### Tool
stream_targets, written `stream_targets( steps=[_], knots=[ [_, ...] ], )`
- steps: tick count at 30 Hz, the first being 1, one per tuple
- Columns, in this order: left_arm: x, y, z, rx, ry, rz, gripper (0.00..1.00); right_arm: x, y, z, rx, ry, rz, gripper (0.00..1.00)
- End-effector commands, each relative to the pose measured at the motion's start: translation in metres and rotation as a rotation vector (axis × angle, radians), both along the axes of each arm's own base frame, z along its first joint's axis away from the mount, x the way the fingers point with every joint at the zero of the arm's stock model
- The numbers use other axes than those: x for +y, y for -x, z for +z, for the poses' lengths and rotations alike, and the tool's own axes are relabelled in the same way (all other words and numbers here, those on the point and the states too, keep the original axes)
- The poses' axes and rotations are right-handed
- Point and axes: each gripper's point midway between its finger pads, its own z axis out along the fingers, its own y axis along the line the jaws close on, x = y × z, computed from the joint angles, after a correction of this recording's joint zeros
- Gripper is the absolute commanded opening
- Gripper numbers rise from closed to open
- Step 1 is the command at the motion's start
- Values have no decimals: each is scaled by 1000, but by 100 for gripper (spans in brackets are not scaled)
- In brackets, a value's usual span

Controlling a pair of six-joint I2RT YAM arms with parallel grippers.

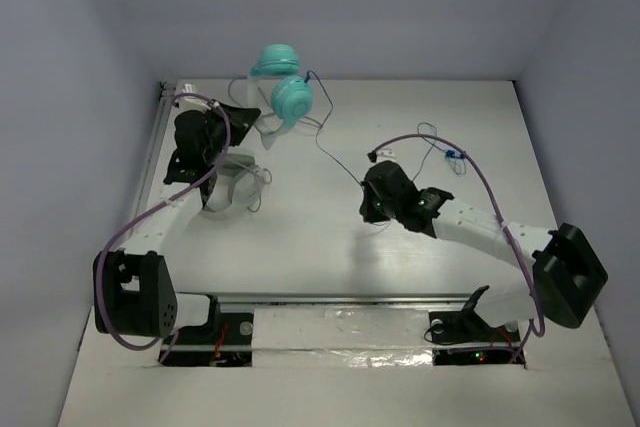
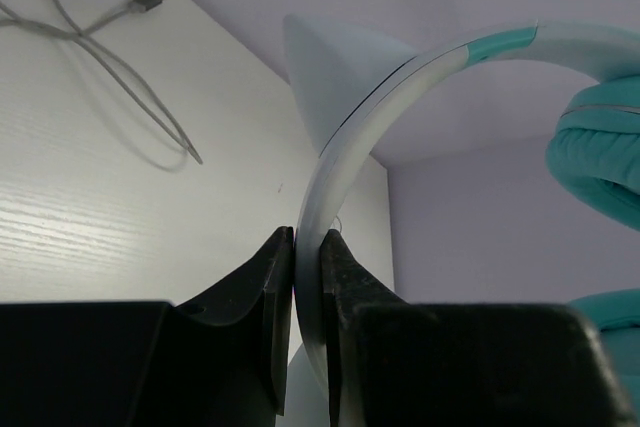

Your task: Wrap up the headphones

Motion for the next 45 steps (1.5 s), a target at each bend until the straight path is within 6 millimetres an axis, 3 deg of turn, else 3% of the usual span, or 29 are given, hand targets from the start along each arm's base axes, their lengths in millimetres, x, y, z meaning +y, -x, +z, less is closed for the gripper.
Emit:
stream_targets(
  steps=[1,2,6,7,11,12,16,20,22,25,28,30,37,38,40,45],
  knots=[
    [-5,3,38,-133,-41,31,0,27,-1,29,-73,33,48,0],
    [0,1,36,-136,-78,68,0,30,4,29,-72,57,66,0],
    [-13,3,26,-112,-166,92,0,48,22,43,-93,111,133,0],
    [-28,5,19,-102,-189,65,0,54,29,47,-99,121,159,0],
    [-36,5,-5,-55,-303,87,0,51,40,76,-132,163,198,0],
    [-40,7,-13,-38,-325,71,0,53,42,95,-160,139,208,0],
    [-61,8,-38,-17,-441,-19,0,52,50,125,-188,133,294,0],
    [-96,16,-50,-56,-560,-173,0,44,52,138,-192,196,336,0],
    [-102,19,-66,-20,-609,-209,0,47,57,147,-187,181,378,0],
    [-111,18,-68,-31,-640,-273,0,56,63,164,-201,153,456,0],
    [-123,16,-60,-92,-635,-328,0,54,63,168,-192,185,474,0],
    [-142,21,-52,-136,-614,-417,0,57,63,172,-198,181,491,0],
    [-191,57,-72,-185,-658,-653,0,78,54,191,-253,162,547,0],
    [-192,62,-76,-178,-648,-671,0,80,52,181,-228,190,542,0],
    [-193,68,-77,-185,-627,-683,0,69,40,179,-251,244,464,0],
    [-189,90,-95,-137,-604,-722,0,39,27,203,-328,239,347,0]
  ],
)
